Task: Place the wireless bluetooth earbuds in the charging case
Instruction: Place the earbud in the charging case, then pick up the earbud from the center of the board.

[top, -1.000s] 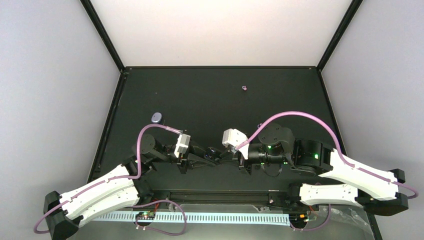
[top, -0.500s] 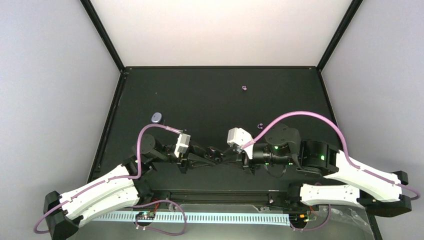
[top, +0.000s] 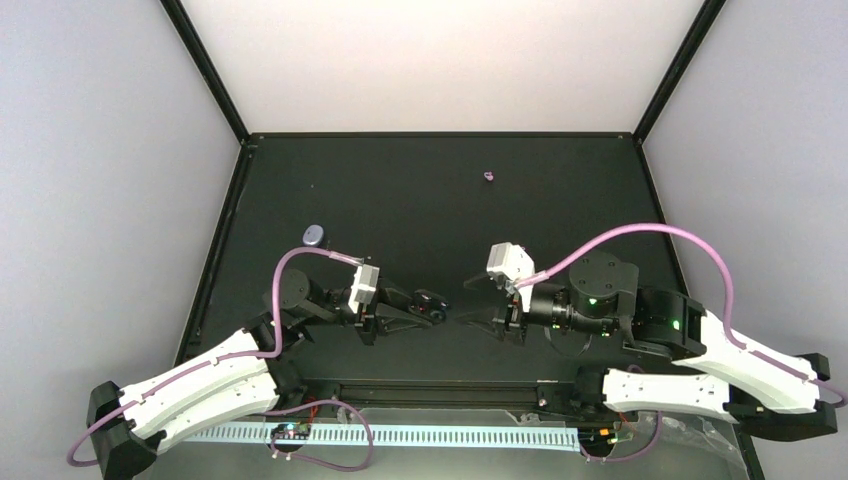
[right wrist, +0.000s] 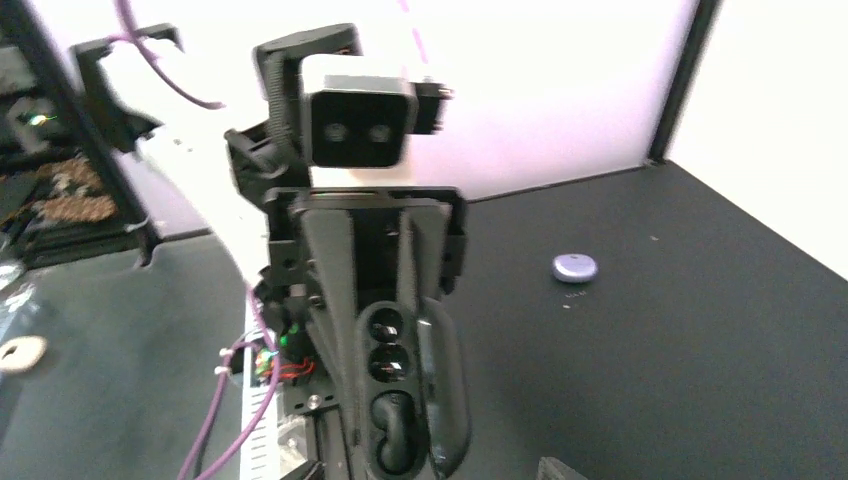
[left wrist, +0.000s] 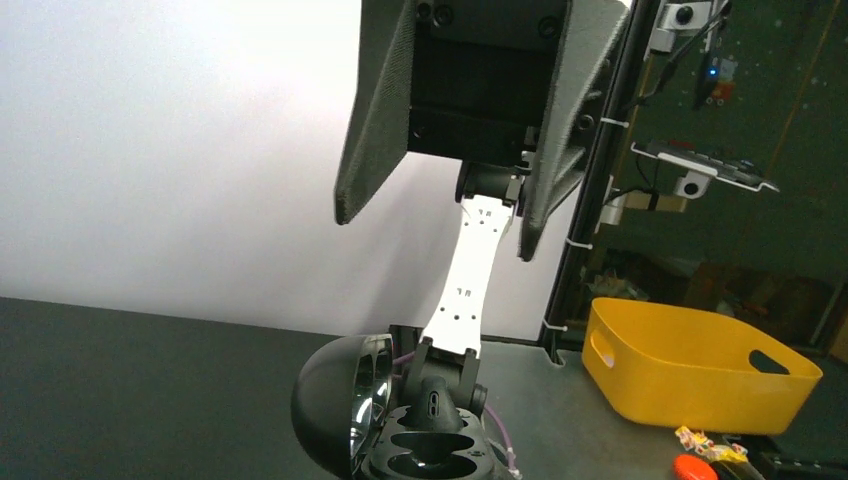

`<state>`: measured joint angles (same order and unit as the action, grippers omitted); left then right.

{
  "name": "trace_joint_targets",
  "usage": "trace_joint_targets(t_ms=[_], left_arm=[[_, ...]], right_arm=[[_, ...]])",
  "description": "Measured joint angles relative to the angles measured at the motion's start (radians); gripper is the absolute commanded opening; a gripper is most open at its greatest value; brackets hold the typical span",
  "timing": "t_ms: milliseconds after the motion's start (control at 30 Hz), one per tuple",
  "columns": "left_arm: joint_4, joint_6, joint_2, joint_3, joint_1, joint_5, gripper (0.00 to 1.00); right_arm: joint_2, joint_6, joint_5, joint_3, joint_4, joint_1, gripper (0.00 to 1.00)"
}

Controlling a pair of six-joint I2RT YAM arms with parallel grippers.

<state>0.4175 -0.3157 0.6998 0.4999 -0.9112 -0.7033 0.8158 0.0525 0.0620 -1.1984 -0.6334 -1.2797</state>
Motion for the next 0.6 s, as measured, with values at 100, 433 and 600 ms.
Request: trace_joint_targets(t_ms=[100,433,600], left_arm=[[0.003,-0.007,-0.003,-0.008,0.000,0.019,0.01],[0.003,-0.020,-0.045,-0.035,0.000,0.066,0.02],[0.002,-0.020,-0.049,-0.045,0.000,0.074,0.02]], right_arm=[[-0.031,0.031,-0.124,0.042,0.022,0.002,0.63],[-0.142,0.337,-0.269,0.406,-0.002,0.381,0.64],[-0.134,0.549,-0.218,0.661,-0.012,0.463,0.58]])
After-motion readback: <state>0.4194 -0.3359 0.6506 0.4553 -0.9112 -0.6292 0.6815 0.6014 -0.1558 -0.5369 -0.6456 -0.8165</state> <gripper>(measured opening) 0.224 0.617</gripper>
